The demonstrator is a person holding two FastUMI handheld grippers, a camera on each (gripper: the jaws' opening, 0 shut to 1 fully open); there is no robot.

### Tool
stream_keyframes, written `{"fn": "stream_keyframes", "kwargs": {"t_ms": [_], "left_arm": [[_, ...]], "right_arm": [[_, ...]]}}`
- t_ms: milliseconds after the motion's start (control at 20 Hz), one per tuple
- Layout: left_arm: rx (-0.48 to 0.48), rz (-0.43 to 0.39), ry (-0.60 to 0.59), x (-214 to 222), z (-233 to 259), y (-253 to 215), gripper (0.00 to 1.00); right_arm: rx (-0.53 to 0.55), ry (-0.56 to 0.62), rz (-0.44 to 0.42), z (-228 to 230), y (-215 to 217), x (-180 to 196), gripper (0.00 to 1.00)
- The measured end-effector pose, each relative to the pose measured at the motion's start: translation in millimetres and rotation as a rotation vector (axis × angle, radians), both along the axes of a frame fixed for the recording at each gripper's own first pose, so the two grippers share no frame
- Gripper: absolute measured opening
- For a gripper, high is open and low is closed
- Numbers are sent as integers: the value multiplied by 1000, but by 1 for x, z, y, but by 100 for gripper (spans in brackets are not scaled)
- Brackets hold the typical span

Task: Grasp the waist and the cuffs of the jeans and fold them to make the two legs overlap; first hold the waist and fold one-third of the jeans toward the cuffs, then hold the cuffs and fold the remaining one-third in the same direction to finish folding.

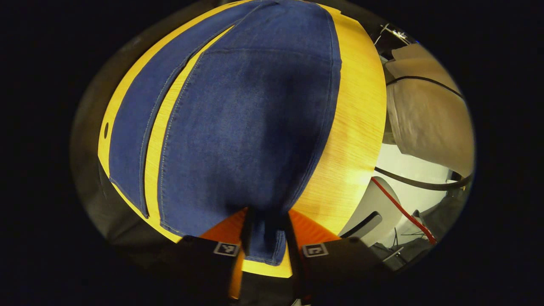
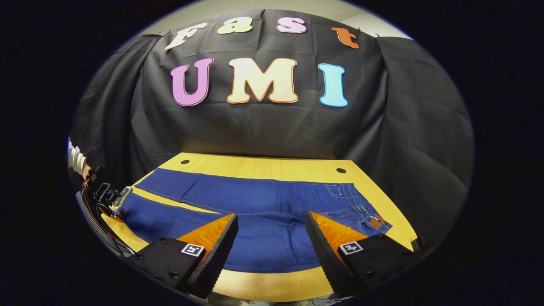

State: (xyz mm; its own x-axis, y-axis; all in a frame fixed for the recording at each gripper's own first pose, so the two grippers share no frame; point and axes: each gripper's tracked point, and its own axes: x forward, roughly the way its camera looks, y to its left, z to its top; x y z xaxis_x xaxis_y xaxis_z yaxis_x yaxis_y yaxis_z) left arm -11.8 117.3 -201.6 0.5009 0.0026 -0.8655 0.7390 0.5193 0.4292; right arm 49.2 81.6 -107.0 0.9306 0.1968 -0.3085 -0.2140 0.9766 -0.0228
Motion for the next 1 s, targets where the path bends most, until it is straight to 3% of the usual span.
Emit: {"fn": "stream_keyframes", "kwargs": {"t_ms": [100,150,450,750,1000], "left_arm": [[20,-30,-27,7,1,5,2],[29,-38,-34,4,0,3,0],[23,2,-5,3,0,2,0],[-3,46,7,4,1,1,0],[33,80,-9,3,1,1,0]], "right_arm": [[-4,9,12,-2,3,0,99],[-10,18,28,-3,4,1,99],[-160,124,187,-16,-22,0,99],[-396,288,331,-46,-77,8,99],[-567,418,512,-86,-111,17,99]]}}
